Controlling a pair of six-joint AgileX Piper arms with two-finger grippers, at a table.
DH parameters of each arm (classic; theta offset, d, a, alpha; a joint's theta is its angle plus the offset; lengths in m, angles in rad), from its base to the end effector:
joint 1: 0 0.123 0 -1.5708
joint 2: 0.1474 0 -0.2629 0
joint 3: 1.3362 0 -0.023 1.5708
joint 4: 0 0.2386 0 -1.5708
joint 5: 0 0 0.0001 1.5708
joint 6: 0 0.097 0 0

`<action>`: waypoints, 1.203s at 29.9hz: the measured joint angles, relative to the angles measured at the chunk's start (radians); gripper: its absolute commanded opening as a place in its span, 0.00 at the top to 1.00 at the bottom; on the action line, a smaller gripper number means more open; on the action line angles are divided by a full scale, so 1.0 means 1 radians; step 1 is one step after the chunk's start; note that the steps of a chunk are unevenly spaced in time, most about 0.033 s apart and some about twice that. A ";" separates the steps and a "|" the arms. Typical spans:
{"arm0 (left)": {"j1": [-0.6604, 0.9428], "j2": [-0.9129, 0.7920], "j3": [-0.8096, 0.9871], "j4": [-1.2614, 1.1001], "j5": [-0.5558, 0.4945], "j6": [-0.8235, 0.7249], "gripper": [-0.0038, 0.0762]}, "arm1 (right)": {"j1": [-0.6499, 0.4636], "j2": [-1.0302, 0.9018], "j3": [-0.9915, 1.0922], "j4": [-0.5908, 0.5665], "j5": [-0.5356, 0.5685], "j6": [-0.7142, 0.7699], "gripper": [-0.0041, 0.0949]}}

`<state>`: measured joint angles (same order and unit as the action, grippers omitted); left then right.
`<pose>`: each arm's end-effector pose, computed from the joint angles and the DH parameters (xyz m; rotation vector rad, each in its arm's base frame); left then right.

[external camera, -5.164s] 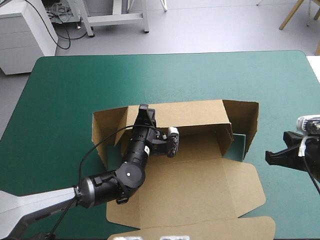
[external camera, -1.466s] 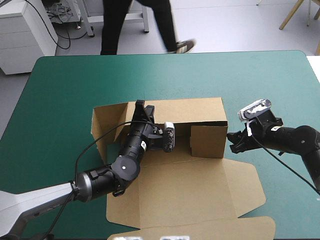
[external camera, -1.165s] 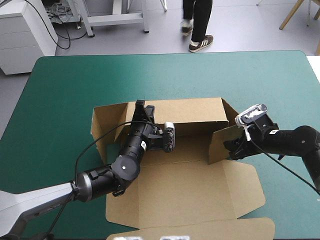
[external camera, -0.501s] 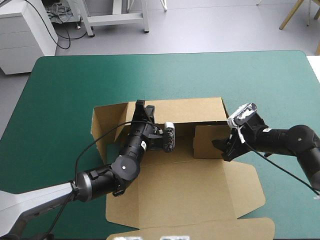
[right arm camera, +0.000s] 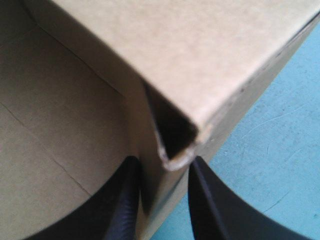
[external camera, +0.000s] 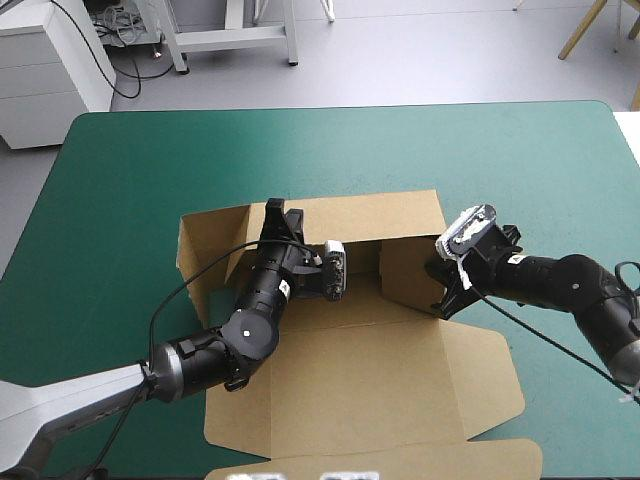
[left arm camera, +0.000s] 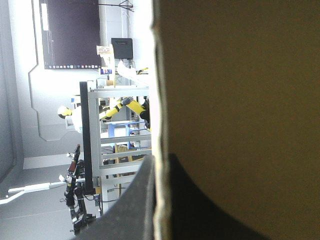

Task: Fold the box

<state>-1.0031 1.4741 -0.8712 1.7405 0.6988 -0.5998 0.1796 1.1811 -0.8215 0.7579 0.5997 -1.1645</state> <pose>0.2143 -0.2215 0.2605 1.4646 1.2655 0.7898 0.2287 0.0798 0.2763 -0.9386 2.0462 0.2870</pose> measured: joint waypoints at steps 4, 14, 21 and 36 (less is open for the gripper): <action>0.000 0.000 0.001 -0.002 0.011 -0.005 0.96 | 0.000 0.000 0.000 -0.001 -0.012 0.008 0.96; 0.001 0.000 0.001 -0.006 -0.031 -0.018 0.40 | 0.000 0.002 0.002 0.015 -0.018 0.026 0.98; -0.018 0.005 0.007 -0.020 -0.069 -0.091 0.10 | 0.005 0.002 0.002 0.041 -0.024 0.041 0.98; -0.290 -0.054 0.010 -0.033 0.096 -0.112 0.10 | 0.012 0.002 0.002 -0.028 -0.014 0.157 0.98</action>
<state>-1.2929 1.4201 -0.8615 1.7073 0.7945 -0.7122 0.1913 1.1830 -0.8195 0.7297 0.5860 -1.0077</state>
